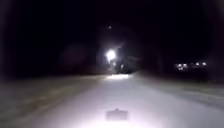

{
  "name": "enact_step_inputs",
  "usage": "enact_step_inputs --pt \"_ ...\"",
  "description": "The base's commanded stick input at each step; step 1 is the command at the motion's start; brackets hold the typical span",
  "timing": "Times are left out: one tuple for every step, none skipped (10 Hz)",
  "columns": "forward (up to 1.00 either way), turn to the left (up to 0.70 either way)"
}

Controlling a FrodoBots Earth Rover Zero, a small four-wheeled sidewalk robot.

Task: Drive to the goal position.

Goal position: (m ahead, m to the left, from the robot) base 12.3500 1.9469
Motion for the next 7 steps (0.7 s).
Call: enact_step_inputs --pt "0.70 0.00" --pt "0.70 0.00" --pt "0.70 0.00" --pt "0.70 0.00" --pt "0.70 0.00" --pt "0.70 0.00" --pt "0.70 0.00"
